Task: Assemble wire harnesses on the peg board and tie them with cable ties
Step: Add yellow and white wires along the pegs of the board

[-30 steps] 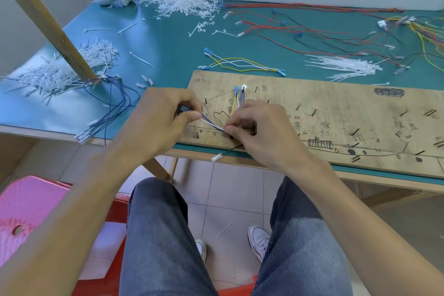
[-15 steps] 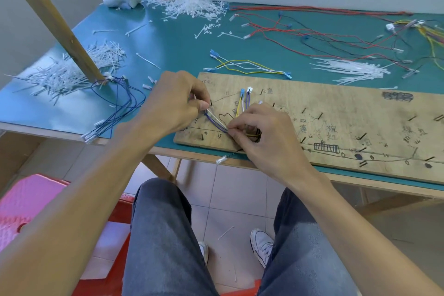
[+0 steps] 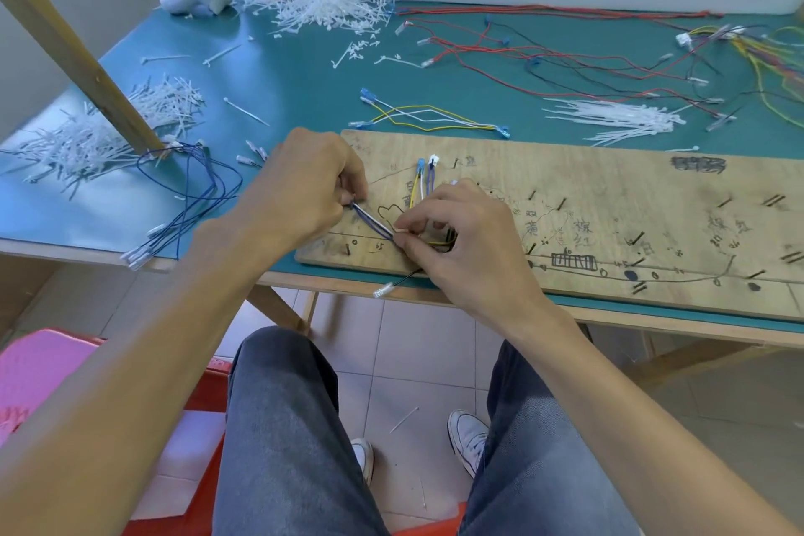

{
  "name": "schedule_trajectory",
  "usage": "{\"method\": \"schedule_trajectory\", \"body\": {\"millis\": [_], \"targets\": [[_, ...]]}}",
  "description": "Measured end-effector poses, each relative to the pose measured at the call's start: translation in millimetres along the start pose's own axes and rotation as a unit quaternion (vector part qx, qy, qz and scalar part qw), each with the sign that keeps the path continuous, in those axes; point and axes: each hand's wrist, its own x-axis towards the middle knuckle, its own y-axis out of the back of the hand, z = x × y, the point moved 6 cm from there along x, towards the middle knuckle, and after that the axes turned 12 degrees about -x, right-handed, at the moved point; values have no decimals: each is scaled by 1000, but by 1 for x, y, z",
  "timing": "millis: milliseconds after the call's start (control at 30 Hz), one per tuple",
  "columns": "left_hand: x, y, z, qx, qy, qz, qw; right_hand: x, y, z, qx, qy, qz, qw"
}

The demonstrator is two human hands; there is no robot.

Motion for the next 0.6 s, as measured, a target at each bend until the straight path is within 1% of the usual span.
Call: {"method": "schedule_trajectory", "body": {"millis": [133, 233, 300, 400, 467, 533, 600], "targets": [[-2, 4, 8, 30, -6, -6, 1000, 0, -1, 1, 6, -1, 1, 1000], [-7, 1, 24, 64, -47, 2, 997, 0, -2, 2, 11, 0, 5, 1000], [-10, -8, 34, 65, -68, -12, 996, 0, -2, 4, 17, -3, 7, 1000], [-11, -19, 41, 72, -66, -44, 994, -1, 0, 4, 31, -6, 10, 999], [-9, -19, 42, 80, -67, -44, 994, -2, 4, 2, 37, -13, 14, 999], [-7, -17, 43, 89, -72, -40, 993, -4, 13, 1, 56, -27, 29, 998], [-6, -18, 45, 102, -73, -48, 991, -5, 30, 2, 78, -40, 66, 994]]}}
